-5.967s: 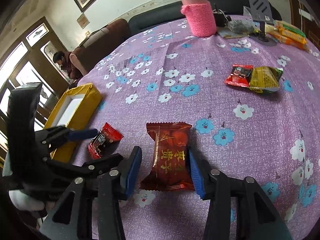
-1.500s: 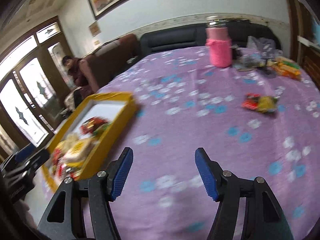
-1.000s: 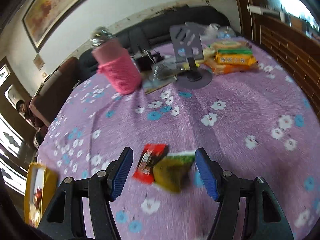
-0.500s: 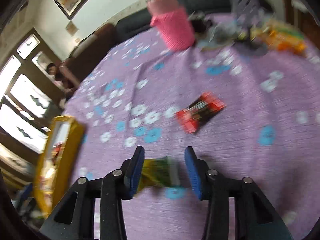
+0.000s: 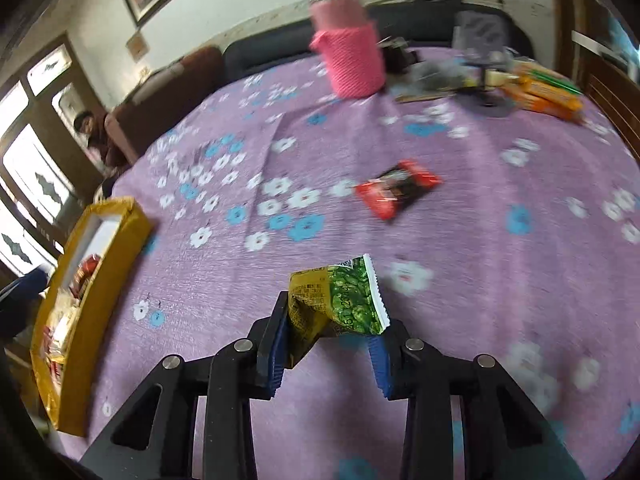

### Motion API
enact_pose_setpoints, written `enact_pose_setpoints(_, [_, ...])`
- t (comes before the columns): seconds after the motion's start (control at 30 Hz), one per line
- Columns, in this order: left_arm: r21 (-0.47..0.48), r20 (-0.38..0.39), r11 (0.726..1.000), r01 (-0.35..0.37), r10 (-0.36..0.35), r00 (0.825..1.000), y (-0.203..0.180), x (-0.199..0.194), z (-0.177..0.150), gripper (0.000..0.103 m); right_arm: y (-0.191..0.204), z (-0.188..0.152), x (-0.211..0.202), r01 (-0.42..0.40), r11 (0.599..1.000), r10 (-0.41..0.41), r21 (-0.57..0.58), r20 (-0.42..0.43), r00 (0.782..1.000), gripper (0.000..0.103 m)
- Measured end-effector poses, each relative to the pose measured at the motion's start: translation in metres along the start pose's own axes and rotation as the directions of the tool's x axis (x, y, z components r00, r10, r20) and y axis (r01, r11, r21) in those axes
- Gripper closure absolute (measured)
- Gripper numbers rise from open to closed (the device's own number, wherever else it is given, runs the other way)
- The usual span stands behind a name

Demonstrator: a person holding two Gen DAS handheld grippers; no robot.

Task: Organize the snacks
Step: 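Grasp the green-yellow snack bag with the right tool while the left tool grasps a red candy, then carry both snacks over the white tray and open both tools to drop them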

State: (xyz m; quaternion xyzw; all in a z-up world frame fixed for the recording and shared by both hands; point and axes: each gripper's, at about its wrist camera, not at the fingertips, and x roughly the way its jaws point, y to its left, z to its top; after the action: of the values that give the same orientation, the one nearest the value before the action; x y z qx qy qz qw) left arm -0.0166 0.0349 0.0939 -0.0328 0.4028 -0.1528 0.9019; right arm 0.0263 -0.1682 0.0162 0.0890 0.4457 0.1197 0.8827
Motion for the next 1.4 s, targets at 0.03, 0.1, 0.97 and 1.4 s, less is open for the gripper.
enact_pose_setpoints(0.03, [0.039,-0.017,0.999,0.01,-0.01,1.0,-0.011,0.02,0.011,0.021,-0.008,-0.003,-0.01,0.003,1.0,-0.003,0.017,0.017,1.0,0.067])
enact_pose_setpoints(0.1, [0.085,-0.047,0.996,0.031,-0.027,0.999,-0.026,0.05,0.024,0.021,-0.025,-0.008,-0.029,0.001,0.999,-0.004,0.05,0.06,0.998,0.067])
enact_pose_setpoints(0.97, [0.212,-0.119,0.974,0.082,-0.058,0.991,-0.059,0.12,0.035,0.08,-0.057,-0.012,-0.036,-0.113,0.984,0.101,0.141,0.086,0.991,0.066])
enact_pose_setpoints(1.4, [-0.074,0.113,0.996,-0.058,0.066,0.991,0.056,-0.071,-0.04,0.079,0.022,-0.022,-0.043,-0.119,0.992,0.123,-0.042,0.095,0.988,0.066])
